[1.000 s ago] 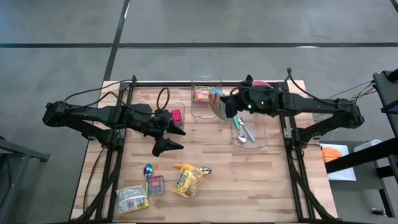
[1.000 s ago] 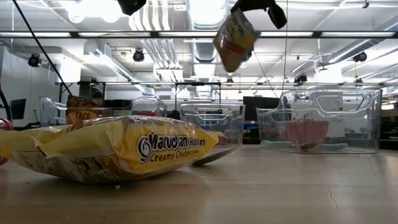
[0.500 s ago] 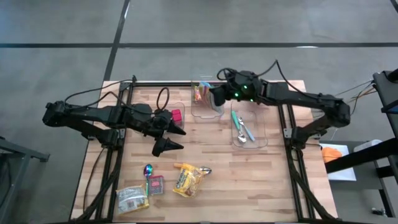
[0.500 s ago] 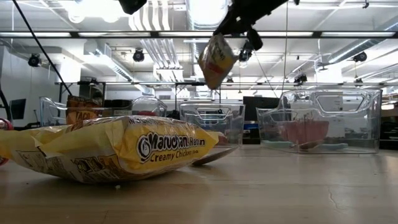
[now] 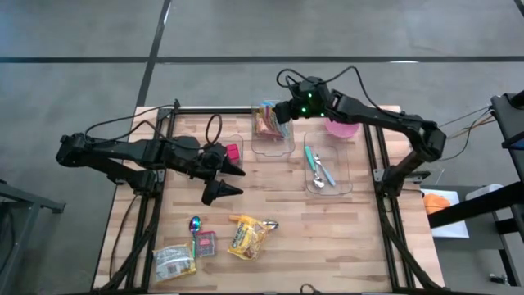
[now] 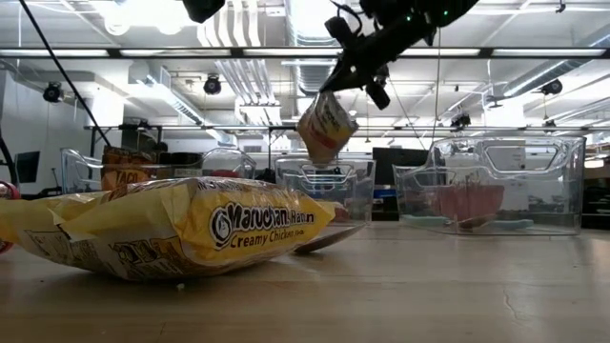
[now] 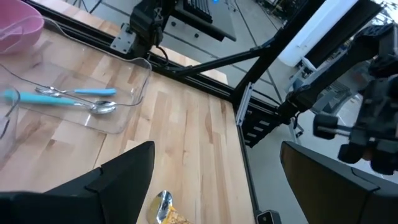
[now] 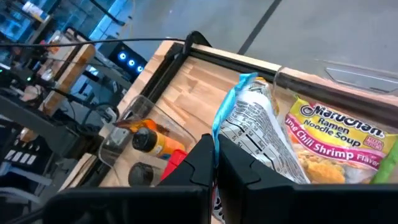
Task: Pick & Place Food Item
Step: Put the blue noodle pack into the middle transparent bin
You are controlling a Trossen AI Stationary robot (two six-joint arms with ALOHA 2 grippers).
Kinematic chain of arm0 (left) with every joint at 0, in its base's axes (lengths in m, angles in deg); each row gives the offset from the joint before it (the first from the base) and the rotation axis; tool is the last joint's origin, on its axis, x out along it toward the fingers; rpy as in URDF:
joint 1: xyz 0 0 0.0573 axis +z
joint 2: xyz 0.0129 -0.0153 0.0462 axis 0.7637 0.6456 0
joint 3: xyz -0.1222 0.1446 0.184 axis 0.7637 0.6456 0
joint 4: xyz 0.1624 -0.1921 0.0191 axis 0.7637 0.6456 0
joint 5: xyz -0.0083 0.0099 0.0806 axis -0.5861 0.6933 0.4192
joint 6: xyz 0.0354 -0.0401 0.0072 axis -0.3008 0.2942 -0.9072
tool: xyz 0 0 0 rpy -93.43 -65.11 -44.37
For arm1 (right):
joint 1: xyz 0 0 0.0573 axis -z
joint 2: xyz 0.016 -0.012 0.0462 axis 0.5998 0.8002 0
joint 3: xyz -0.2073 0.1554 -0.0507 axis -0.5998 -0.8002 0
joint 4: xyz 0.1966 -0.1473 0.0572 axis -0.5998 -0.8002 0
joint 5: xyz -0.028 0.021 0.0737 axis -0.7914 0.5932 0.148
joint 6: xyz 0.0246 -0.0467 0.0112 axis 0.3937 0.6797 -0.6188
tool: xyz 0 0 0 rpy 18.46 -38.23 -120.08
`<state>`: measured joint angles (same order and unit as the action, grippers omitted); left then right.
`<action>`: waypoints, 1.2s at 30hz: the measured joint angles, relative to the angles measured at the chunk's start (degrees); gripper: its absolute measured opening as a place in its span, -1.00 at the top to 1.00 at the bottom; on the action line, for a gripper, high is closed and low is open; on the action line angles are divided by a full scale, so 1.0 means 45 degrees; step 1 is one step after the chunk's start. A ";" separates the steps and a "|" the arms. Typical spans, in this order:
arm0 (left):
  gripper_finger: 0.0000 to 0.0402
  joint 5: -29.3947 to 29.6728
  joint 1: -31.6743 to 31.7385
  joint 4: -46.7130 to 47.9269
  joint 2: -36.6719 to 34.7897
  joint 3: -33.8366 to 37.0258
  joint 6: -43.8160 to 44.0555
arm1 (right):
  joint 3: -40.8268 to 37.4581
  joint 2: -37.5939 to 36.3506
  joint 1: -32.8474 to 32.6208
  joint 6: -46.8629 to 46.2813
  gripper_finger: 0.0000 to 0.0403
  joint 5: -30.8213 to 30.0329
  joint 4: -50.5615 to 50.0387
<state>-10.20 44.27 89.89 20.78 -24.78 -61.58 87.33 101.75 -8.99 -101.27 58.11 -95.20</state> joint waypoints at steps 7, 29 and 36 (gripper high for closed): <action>-0.77 0.1099 0.0017 -0.0713 0.0000 0.0000 -0.0038 | -0.0024 0.0809 0.0908 0.0522 0.96 0.1178 0.0005; -0.77 0.2018 0.0814 -0.1440 0.0000 -0.0034 0.0745 | -0.0034 0.2200 0.1500 0.1593 0.96 0.4017 0.0435; -0.77 0.2048 0.1020 -0.1437 0.0000 -0.0034 0.0657 | -0.0044 0.2972 0.1622 0.1795 0.96 0.3948 0.0866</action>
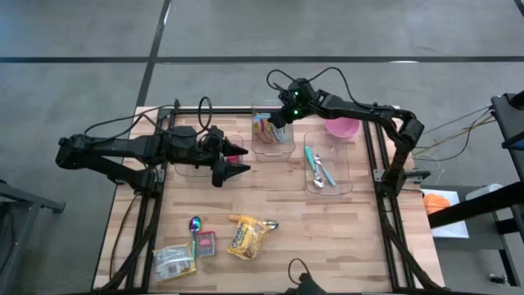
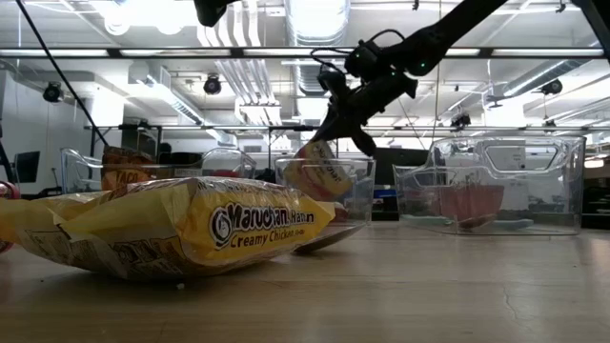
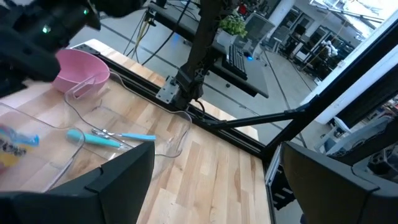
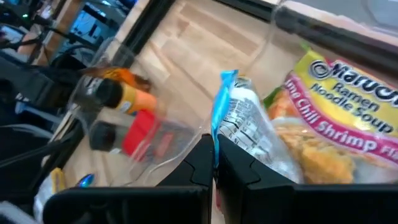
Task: Pick & Place Food Item
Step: Put the blue noodle pack into the middle transparent bin
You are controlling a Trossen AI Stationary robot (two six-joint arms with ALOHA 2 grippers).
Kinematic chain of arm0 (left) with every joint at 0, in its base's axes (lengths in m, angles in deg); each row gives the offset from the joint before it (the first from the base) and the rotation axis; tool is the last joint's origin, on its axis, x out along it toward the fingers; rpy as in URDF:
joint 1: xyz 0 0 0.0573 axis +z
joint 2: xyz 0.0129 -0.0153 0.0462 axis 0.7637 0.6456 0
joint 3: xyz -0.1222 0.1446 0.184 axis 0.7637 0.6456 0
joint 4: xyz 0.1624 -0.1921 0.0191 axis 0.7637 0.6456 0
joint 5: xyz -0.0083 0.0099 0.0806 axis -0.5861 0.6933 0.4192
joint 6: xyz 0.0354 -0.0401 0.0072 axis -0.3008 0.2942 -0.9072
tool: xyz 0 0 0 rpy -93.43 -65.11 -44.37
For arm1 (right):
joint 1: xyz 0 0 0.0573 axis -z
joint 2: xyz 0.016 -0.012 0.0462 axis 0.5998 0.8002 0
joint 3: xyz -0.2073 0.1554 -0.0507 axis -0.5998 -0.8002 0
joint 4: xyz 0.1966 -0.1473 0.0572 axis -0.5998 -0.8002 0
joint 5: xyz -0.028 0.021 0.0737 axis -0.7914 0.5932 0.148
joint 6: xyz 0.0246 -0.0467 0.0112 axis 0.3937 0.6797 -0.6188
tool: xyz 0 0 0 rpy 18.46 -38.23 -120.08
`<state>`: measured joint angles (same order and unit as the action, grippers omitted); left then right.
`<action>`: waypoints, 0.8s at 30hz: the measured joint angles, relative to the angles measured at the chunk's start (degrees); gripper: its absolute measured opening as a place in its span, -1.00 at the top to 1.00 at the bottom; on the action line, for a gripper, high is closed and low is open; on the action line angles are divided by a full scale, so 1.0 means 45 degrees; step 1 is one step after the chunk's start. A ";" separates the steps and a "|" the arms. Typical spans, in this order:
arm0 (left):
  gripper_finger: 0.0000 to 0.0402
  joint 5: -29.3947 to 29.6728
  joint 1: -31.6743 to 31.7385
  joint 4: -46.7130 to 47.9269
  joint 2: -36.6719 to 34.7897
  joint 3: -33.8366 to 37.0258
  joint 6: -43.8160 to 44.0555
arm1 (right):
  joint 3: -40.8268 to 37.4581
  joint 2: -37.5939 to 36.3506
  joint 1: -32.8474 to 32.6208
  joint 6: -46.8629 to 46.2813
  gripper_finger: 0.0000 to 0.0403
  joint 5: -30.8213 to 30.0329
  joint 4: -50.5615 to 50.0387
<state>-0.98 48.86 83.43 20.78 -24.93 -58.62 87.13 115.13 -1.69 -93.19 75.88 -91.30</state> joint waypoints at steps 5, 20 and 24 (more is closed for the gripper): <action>-0.77 0.0000 0.0039 0.0011 0.0000 0.0005 0.0003 | 0.0103 0.0488 0.0388 -0.0028 0.96 -0.0143 0.0195; -0.77 0.0005 0.0073 0.0049 0.0000 0.0010 0.0039 | 0.0267 0.1103 0.1119 0.0488 0.96 -0.1573 -0.0148; -0.77 0.0002 0.0077 0.0052 0.0005 0.0010 0.0036 | 0.0267 0.1505 0.1068 0.0657 0.96 -0.1864 -0.0369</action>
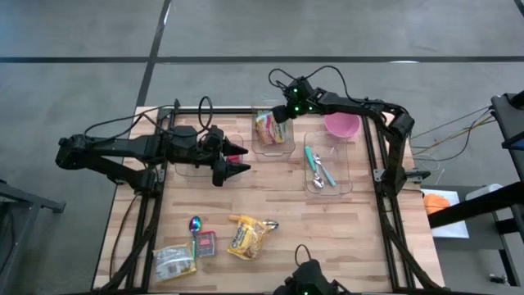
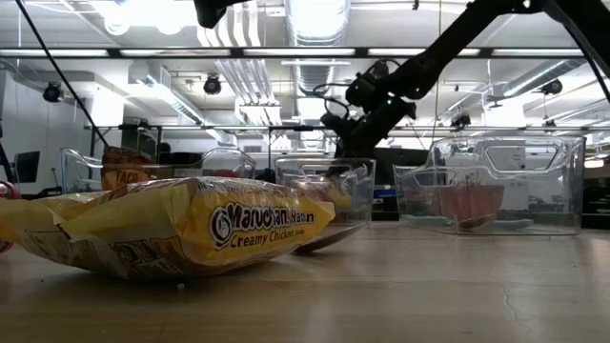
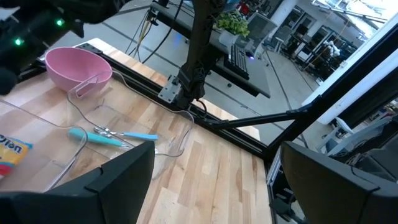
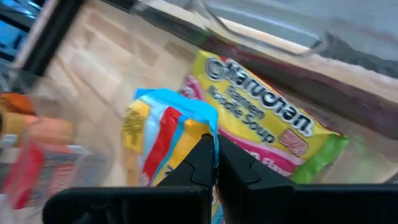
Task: Pick & Place Food Item
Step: Put the blue noodle pack into the middle transparent bin
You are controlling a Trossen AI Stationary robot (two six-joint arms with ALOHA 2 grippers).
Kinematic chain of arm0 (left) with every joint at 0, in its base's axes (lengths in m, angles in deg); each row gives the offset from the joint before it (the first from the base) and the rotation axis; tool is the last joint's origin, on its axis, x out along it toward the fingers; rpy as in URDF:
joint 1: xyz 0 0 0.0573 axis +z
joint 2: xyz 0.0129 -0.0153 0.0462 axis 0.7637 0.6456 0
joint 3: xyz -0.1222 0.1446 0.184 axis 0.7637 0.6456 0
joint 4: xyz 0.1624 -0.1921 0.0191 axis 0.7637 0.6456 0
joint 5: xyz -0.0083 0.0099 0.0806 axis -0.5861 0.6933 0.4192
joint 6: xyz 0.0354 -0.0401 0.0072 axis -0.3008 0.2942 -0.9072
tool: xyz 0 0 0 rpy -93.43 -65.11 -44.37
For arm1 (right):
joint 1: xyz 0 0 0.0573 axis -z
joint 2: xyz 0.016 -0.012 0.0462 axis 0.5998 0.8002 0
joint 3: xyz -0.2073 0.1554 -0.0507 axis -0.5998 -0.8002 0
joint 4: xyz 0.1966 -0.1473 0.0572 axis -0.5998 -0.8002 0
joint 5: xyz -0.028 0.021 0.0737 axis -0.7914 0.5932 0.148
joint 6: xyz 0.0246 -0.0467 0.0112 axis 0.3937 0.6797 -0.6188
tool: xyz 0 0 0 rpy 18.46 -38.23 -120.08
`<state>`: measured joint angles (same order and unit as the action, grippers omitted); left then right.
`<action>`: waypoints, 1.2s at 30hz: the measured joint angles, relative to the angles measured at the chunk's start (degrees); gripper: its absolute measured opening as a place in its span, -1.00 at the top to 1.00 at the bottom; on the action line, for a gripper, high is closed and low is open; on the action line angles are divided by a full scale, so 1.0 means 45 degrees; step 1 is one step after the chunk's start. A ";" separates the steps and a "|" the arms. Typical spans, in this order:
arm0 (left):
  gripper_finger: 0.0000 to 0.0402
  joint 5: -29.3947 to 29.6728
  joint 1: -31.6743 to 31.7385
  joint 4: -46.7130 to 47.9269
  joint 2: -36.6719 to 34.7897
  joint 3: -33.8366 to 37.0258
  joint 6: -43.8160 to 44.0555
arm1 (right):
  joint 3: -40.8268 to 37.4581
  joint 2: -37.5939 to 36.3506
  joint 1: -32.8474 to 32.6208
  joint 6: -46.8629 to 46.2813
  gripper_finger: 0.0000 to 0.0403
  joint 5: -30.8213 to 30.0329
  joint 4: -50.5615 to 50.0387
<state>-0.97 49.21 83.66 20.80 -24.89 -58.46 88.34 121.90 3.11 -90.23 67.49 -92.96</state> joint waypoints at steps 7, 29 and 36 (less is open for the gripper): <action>-0.77 0.0003 0.0005 0.0010 0.0000 0.0000 0.0003 | 0.0079 0.0372 -0.0079 0.0325 0.96 -0.0540 -0.0201; -0.77 0.0052 0.0024 0.0272 0.0001 0.0000 -0.0001 | 0.0554 0.0262 -0.0131 0.1086 0.96 -0.1085 -0.0786; -0.77 0.0047 0.0029 0.0347 0.0008 0.0000 0.0003 | 0.0554 0.0257 -0.0160 0.1591 0.82 -0.0650 -0.1206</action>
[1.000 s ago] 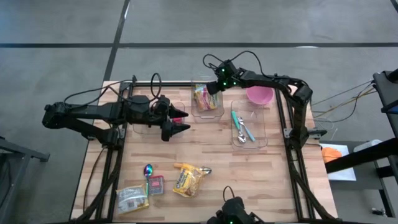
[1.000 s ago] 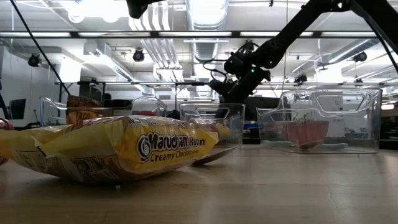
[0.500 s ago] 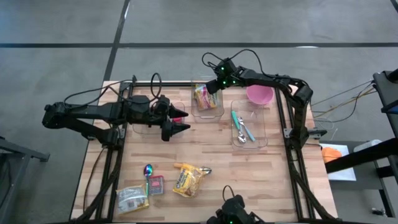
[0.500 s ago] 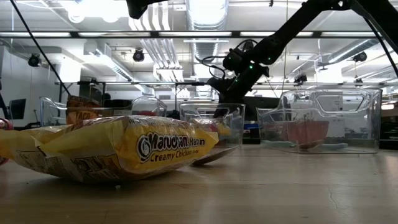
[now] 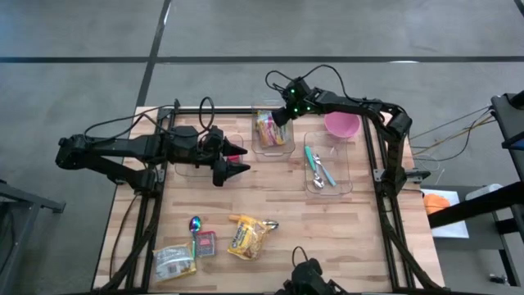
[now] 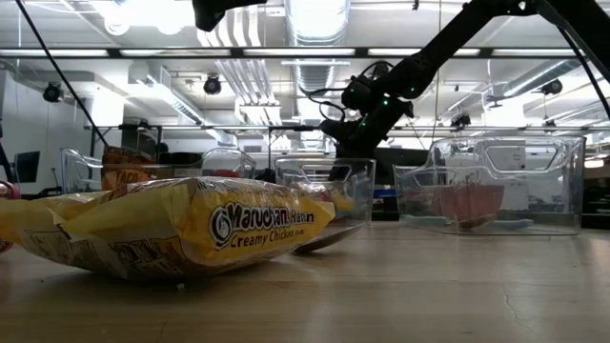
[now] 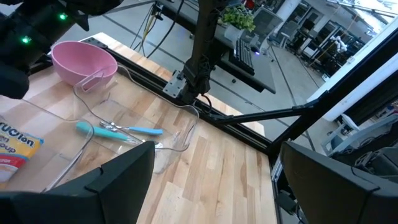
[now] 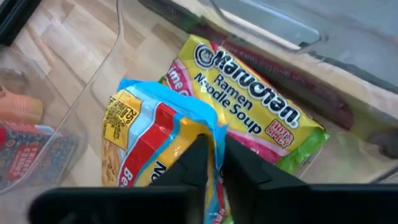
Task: Pick & Place Food Item
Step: Put the blue noodle pack into the middle transparent bin, then put the right yellow noodle pack into the middle transparent bin
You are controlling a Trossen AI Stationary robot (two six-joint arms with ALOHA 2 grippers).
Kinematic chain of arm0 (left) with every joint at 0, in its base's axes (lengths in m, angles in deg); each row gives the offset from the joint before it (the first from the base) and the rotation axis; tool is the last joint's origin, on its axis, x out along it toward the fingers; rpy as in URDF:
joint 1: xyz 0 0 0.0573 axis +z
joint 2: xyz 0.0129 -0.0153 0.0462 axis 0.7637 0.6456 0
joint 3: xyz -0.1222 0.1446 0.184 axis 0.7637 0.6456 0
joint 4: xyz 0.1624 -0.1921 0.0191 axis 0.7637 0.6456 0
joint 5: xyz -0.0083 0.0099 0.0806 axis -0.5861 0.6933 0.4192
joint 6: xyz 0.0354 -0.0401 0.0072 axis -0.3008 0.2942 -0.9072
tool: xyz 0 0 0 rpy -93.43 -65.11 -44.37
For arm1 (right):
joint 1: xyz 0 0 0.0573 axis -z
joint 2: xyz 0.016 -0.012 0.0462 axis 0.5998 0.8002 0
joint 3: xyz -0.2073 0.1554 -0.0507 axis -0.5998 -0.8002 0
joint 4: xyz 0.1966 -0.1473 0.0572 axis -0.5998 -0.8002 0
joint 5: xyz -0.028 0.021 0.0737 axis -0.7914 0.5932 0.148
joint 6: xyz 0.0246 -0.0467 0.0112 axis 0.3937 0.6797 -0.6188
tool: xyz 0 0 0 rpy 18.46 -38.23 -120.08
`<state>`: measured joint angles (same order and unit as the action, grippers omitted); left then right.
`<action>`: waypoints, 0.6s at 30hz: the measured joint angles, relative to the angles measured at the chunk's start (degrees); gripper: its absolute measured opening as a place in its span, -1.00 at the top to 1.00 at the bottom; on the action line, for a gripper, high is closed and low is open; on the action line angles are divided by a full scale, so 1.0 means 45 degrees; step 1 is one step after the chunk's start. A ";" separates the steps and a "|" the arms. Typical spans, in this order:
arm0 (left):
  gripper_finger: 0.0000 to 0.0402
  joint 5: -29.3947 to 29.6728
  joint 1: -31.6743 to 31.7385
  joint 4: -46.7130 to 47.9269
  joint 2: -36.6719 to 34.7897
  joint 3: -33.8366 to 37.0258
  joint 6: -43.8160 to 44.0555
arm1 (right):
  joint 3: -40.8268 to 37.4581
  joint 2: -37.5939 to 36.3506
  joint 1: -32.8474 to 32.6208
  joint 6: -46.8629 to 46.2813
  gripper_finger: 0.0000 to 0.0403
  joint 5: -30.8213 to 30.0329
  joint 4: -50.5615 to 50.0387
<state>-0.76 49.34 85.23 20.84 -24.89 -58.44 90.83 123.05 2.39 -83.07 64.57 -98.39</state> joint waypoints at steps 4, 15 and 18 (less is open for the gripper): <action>-0.77 0.0000 0.0000 0.0001 0.0001 0.0000 0.0000 | 0.0000 0.0000 -0.0005 -0.0066 0.50 0.0014 -0.0071; -0.77 0.0000 0.0000 0.0113 0.0001 0.0000 0.0000 | 0.0015 -0.0336 -0.0038 -0.0261 -0.03 -0.0250 -0.0504; -0.77 -0.0005 0.0000 0.0251 0.0001 0.0000 0.0000 | 0.0015 -0.0707 -0.0053 -0.0037 -0.03 -0.0643 -0.0833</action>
<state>-0.78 49.34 86.36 20.85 -24.89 -58.44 90.89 119.87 2.15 -83.24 61.67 -102.14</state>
